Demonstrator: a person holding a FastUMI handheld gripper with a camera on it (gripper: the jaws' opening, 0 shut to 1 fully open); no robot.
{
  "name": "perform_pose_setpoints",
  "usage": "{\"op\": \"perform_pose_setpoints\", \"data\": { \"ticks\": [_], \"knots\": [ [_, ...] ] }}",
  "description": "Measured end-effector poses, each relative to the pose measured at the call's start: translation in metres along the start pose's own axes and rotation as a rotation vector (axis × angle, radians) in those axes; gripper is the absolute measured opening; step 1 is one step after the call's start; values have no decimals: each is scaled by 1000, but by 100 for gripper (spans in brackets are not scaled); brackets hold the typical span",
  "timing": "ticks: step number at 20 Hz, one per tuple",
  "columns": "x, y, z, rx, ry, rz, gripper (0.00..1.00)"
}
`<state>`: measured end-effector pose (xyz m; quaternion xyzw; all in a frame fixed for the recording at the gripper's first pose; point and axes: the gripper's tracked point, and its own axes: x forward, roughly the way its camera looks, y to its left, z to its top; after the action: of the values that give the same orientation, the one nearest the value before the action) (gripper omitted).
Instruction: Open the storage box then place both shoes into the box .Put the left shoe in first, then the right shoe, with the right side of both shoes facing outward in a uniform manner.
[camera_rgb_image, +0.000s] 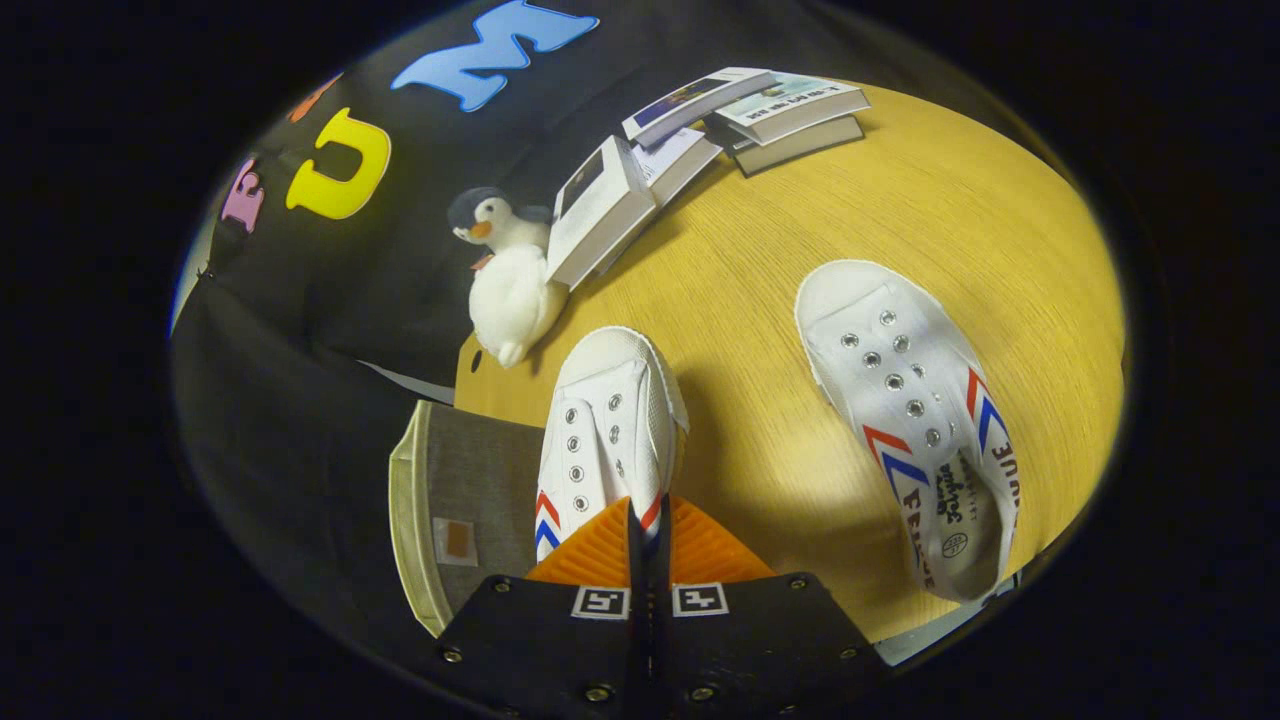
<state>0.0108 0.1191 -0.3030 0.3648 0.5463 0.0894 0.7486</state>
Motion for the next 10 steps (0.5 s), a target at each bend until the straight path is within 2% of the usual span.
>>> {"op": "perform_pose_setpoints", "data": {
  "ticks": [10],
  "knots": [
    [-36,109,1,-38,-56,127,1]
  ]
}}
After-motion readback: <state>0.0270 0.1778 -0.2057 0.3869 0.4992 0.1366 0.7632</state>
